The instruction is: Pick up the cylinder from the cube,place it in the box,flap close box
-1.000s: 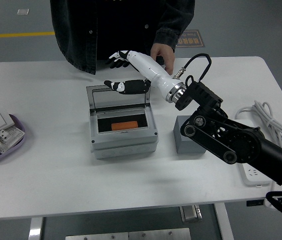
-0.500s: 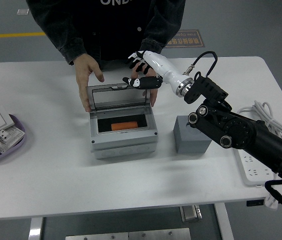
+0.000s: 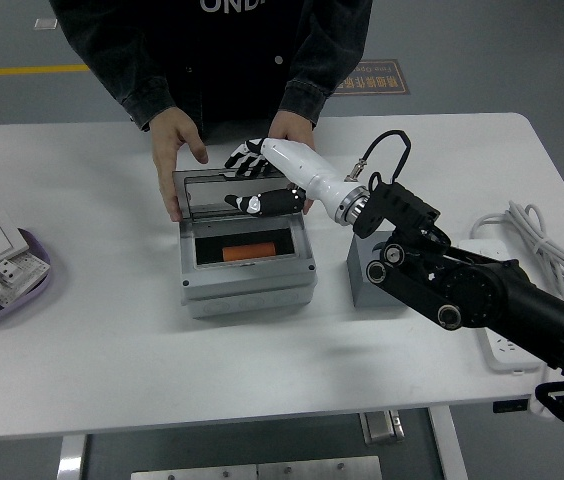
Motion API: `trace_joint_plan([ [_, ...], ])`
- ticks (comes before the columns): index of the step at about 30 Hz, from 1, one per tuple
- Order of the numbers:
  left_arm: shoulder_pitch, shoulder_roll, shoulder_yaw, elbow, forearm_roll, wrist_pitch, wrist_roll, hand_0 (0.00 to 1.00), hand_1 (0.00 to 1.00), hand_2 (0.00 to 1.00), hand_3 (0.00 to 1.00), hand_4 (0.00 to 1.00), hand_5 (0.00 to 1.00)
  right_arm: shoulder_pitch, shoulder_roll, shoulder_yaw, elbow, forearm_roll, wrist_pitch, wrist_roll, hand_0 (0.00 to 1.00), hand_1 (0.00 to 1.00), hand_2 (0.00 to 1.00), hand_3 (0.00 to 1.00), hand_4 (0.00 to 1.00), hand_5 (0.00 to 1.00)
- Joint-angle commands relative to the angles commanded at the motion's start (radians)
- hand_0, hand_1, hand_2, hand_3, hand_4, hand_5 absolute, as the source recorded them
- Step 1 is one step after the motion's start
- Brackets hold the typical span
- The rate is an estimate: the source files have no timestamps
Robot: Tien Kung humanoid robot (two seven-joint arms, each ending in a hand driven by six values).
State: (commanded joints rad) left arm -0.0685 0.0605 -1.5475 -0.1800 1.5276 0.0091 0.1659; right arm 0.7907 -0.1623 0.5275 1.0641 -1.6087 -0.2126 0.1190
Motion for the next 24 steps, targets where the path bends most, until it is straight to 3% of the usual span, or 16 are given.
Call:
trace_joint_plan([
  [11,0.003,-0.003,-0.001,0.000,-0.001,0.000,-0.002,0.591,0.611,0.605,0.624,0.637,0.177,-0.078,-0.048,-0.022,0.188,-0.097,-0.008,-0.064,0.524,0.540,0.578,0.648,0.734,0.379],
  [18,0.006,-0.005,-0.001,0.000,-0.003,0.001,-0.002,0.591,0.611,0.604,0.624,0.637,0.176,-0.140,-0.072,-0.019,0.219,-0.086,-0.010,-0.080,0.512,0.540,0.577,0.651,0.717,0.374],
  [24,0.006,-0.006,-0.001,0.000,-0.004,0.002,-0.002,0.591,0.611,0.604,0.624,0.637,0.176,-0.200,-0.111,0.079,0.266,-0.055,-0.021,-0.068,0.508,0.544,0.579,0.654,0.707,0.375],
])
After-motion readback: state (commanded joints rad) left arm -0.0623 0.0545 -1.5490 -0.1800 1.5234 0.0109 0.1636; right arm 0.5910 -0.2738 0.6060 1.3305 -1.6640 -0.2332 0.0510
